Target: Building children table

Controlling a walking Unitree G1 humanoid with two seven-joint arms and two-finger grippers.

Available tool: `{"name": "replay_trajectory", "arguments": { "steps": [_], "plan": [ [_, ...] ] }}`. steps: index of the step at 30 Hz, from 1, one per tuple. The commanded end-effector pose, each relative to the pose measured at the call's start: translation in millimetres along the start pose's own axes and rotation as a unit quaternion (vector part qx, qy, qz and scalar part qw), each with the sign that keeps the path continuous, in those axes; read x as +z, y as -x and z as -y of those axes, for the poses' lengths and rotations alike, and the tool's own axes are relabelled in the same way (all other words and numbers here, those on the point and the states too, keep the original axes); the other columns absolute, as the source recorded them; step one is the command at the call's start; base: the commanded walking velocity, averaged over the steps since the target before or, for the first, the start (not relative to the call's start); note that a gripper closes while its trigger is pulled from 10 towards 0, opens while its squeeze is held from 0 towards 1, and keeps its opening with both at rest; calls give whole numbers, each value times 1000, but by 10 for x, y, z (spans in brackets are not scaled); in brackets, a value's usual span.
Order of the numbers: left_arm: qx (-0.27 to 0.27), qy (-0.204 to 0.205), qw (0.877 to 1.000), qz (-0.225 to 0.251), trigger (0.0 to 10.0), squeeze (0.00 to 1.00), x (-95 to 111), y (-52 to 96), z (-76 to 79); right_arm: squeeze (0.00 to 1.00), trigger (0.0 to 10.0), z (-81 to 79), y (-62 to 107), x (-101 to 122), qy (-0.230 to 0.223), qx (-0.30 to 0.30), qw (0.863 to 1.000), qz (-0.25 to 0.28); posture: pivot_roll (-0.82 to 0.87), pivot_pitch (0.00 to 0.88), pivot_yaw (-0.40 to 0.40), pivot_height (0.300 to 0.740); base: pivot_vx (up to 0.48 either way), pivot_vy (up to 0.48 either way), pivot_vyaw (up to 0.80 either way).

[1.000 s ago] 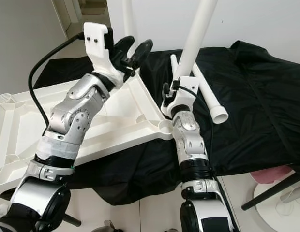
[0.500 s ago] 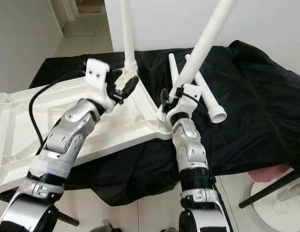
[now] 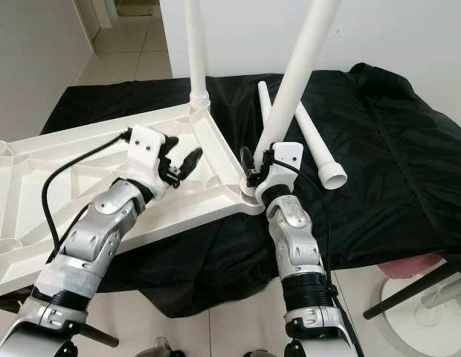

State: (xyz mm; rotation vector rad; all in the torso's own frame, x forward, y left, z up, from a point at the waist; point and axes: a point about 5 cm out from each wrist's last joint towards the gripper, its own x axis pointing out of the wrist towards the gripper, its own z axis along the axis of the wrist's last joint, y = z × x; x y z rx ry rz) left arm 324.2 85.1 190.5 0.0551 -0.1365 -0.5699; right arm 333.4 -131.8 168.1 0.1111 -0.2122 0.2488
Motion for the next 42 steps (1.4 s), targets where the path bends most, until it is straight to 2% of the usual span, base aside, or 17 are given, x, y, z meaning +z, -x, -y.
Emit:
{"name": "replay_trajectory", "arguments": {
  "steps": [1, 3, 7, 8, 9, 14, 16, 32, 38, 42],
  "plan": [
    [-72, 8, 997, -11, 10000, 0, -27, 47, 92, 0, 10000, 8, 68, -119, 7, 7, 1000, -24, -32, 81, 15, 740, 0, 0, 0],
    [-106, 9, 994, -18, 10000, 0, -63, 114, 168, 0, 10000, 10, 116, -154, 11, 19, 999, -27, -29, 84, 16, 740, 0, 0, 0],
    [-117, 7, 993, -19, 10000, 0, -73, 136, 194, 0, 10000, 9, 131, -166, 12, 23, 999, -29, -29, 84, 16, 740, 0, 0, 0],
    [-139, -15, 990, -23, 10000, 0, -112, 208, 255, 0, 10000, 12, 180, -238, 42, 34, 998, -40, -31, 89, 16, 740, 0, 0, 0],
    [-154, -16, 988, -24, 10000, 0, -128, 242, 286, 0, 10000, 19, 200, -271, 55, 38, 997, -45, -30, 92, 16, 740, 0, 0, 0],
    [-189, -20, 981, -33, 10000, 0, -174, 341, 346, 0, 10000, 24, 239, -319, 80, 53, 994, -48, -33, 96, 16, 740, 0, 0, 0],
    [-207, -48, 976, -40, 10000, 0, -218, 393, 364, 0, 10000, 20, 251, -337, 93, 68, 992, -47, -33, 96, 16, 740, 0, 0, 0],
    [-224, -52, 971, -58, 10000, 0, -241, 461, 386, 0, 10000, 54, 304, -461, 136, 108, 983, -63, -27, 100, 12, 740, 0, 0, 0],
    [-220, -53, 972, -58, 10000, 0, -235, 473, 381, 0, 10000, -60, 372, -510, 170, 154, 972, -58, -24, 105, 14, 740, 0, 0, 0],
    [-220, -53, 972, -58, 10000, 0, -232, 476, 383, 0, 10000, -71, 388, -522, 174, 160, 970, -57, -24, 105, 14, 740, 0, 0, 0]
  ]
}}
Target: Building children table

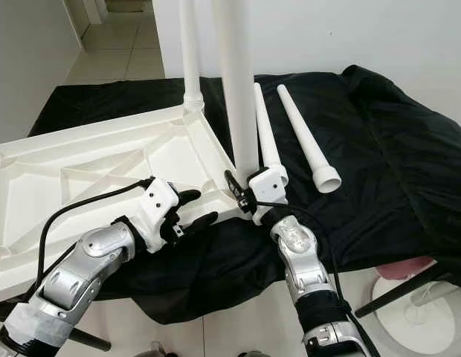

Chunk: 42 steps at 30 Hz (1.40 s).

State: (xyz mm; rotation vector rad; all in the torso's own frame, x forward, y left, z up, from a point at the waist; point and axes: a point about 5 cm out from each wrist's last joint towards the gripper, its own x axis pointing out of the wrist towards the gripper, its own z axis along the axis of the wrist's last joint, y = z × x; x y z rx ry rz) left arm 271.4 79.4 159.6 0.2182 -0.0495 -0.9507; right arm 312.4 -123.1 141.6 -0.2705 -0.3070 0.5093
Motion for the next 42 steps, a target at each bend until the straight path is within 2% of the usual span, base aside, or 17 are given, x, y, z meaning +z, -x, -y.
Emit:
{"name": "replay_trajectory", "arguments": {
  "steps": [1, 3, 5, 6, 7, 9, 19, 24, 26, 27, 28, 30, 34, 37, 40, 41, 42],
  "plan": [
    [-25, -2, 1000, -3, 10000, 0, 0, 22, 35, 0, 10000, -112, 160, -290, -14, 22, 997, -73, -22, 107, 17, 740, 0, 0, 0],
    [-24, -3, 1000, -3, 10000, 0, 9, 23, 30, 0, 10000, -105, 169, -310, -29, 13, 997, -72, -22, 107, 17, 740, 0, 0, 0],
    [-24, -6, 1000, -2, 10000, 0, 20, 24, 29, 0, 10000, -62, 173, -332, -70, -16, 995, -69, -21, 107, 16, 740, 0, 0, 0],
    [-24, -6, 1000, -2, 10000, 0, 20, 24, 29, 0, 10000, -62, 173, -332, -70, -16, 995, -69, -21, 107, 16, 740, 0, 0, 0],
    [-23, -7, 1000, -2, 10000, 0, 26, 22, 24, 0, 10000, 2, 173, -367, -118, -55, 989, -70, -21, 107, 18, 740, 0, 0, 0],
    [-21, -8, 1000, -1, 10000, 0, 34, 18, 18, 0, 10000, 31, 172, -384, -128, -72, 986, -73, -20, 105, 18, 740, 0, 0, 0],
    [-20, -12, 1000, -1, 10000, 0, 41, 17, 8, 0, 10000, 9, 181, -392, -143, -78, 985, -63, -18, 97, 14, 740, 0, 0, 0],
    [-17, -15, 1000, 3, 10000, 0, 60, 6, -10, 0, 10000, -5, 204, -402, -204, -110, 972, -41, -20, 94, 14, 740, 0, 0, 0],
    [-16, -16, 1000, 3, 10000, 0, 62, 2, -13, 0, 10000, -4, 203, -404, -201, -109, 973, -42, -21, 92, 14, 740, 0, 0, 0],
    [-16, -17, 1000, 3, 10000, 0, 63, 0, -16, 0, 10000, -13, 200, -397, -180, -99, 978, -44, -21, 92, 14, 740, 0, 0, 0],
    [-16, -17, 1000, 3, 10000, 0, 63, 0, -16, 0, 10000, -13, 200, -397, -180, -99, 978, -44, -21, 92, 14, 740, 0, 0, 0],
    [-16, -18, 1000, 3, 10000, 0, 63, -2, -20, 0, 10000, -34, 180, -380, -124, -65, 989, -51, -22, 89, 17, 740, 0, 0, 0],
    [-17, -19, 1000, 3, 10000, 0, 67, -6, -26, 0, 10000, -43, 155, -367, -88, -34, 994, -57, -22, 87, 18, 740, 0, 0, 0],
    [-17, -20, 1000, 3, 10000, 0, 70, -5, -27, 0, 10000, -25, 149, -373, -91, -27, 994, -60, -20, 88, 18, 740, 0, 0, 0],
    [-16, -22, 1000, 3, 10000, 0, 74, -2, -35, 0, 10000, 24, 145, -378, -119, -32, 991, -61, -18, 88, 18, 740, 0, 0, 0],
    [-12, -22, 1000, 3, 10000, 0, 78, 0, -46, 0, 10000, 70, 139, -375, -144, -43, 987, -59, -17, 87, 16, 740, 0, 0, 0],
    [-12, -22, 1000, 3, 10000, 0, 78, 0, -46, 0, 10000, 70, 139, -375, -144, -43, 987, -59, -17, 87, 16, 740, 0, 0, 0]
  ]
}}
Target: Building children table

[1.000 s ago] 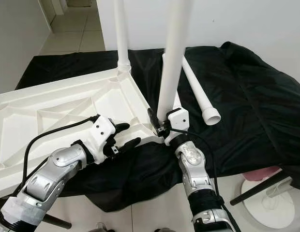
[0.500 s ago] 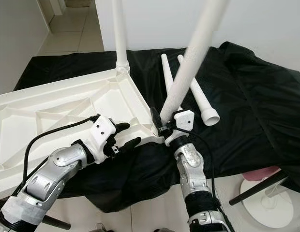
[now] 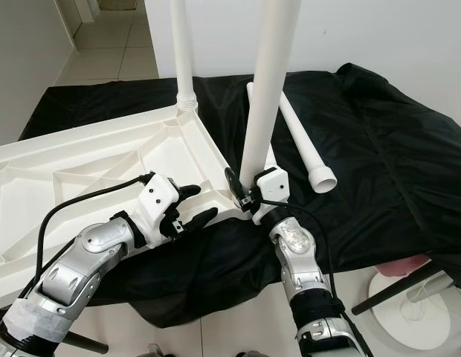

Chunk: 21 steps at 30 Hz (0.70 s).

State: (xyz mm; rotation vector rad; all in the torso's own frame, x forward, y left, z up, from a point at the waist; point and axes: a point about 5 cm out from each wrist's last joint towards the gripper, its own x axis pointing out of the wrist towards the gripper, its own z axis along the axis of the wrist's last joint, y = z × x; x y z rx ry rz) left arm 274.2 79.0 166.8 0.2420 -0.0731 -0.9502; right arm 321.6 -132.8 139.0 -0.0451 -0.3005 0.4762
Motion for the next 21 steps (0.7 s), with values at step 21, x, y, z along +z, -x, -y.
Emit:
{"name": "replay_trajectory", "arguments": {
  "steps": [21],
  "plan": [
    [-9, -8, 1000, 3, 10000, 0, 33, 7, -27, 0, 10000, 105, 184, -418, -50, -12, 985, -164, -19, 75, 9, 740, 0, 0, 0]
  ]
}}
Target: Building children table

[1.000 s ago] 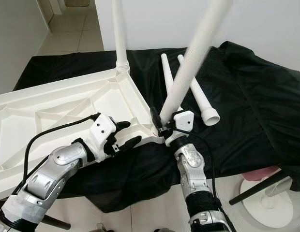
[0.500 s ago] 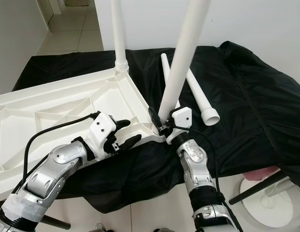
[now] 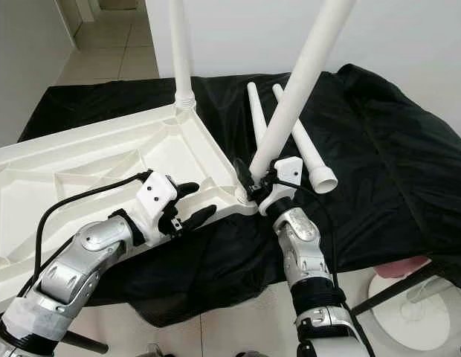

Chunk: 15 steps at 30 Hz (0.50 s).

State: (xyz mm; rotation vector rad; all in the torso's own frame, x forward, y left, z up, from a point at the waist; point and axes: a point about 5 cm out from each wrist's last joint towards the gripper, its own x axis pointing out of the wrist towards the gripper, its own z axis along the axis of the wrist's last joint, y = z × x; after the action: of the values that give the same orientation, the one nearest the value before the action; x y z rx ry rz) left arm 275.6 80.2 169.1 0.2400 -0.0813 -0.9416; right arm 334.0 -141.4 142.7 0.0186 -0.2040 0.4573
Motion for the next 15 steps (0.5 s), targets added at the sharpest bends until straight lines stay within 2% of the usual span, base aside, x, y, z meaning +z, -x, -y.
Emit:
{"name": "replay_trajectory", "arguments": {
  "steps": [1, 3, 6, 15],
  "plan": [
    [-14, -8, 1000, 0, 10000, 0, 20, 3, -5, 0, 10000, 26, 217, -420, -10, 2, 992, -128, -19, 75, 9, 740, 0, 0, 0],
    [-14, -8, 1000, 0, 10000, 0, 20, 3, -5, 0, 10000, 26, 217, -420, -10, 2, 992, -128, -19, 75, 9, 740, 0, 0, 0],
    [-15, -9, 1000, 0, 10000, 0, 10, 0, -4, 0, 10000, 66, 161, -311, 1, 37, 991, -131, -22, 67, 9, 740, 0, 0, 0],
    [-16, -10, 1000, 1, 10000, 0, 9, -9, 7, 0, 10000, 82, 140, -270, 8, 52, 989, -140, -18, 59, -1, 740, 0, 0, 0]
  ]
}}
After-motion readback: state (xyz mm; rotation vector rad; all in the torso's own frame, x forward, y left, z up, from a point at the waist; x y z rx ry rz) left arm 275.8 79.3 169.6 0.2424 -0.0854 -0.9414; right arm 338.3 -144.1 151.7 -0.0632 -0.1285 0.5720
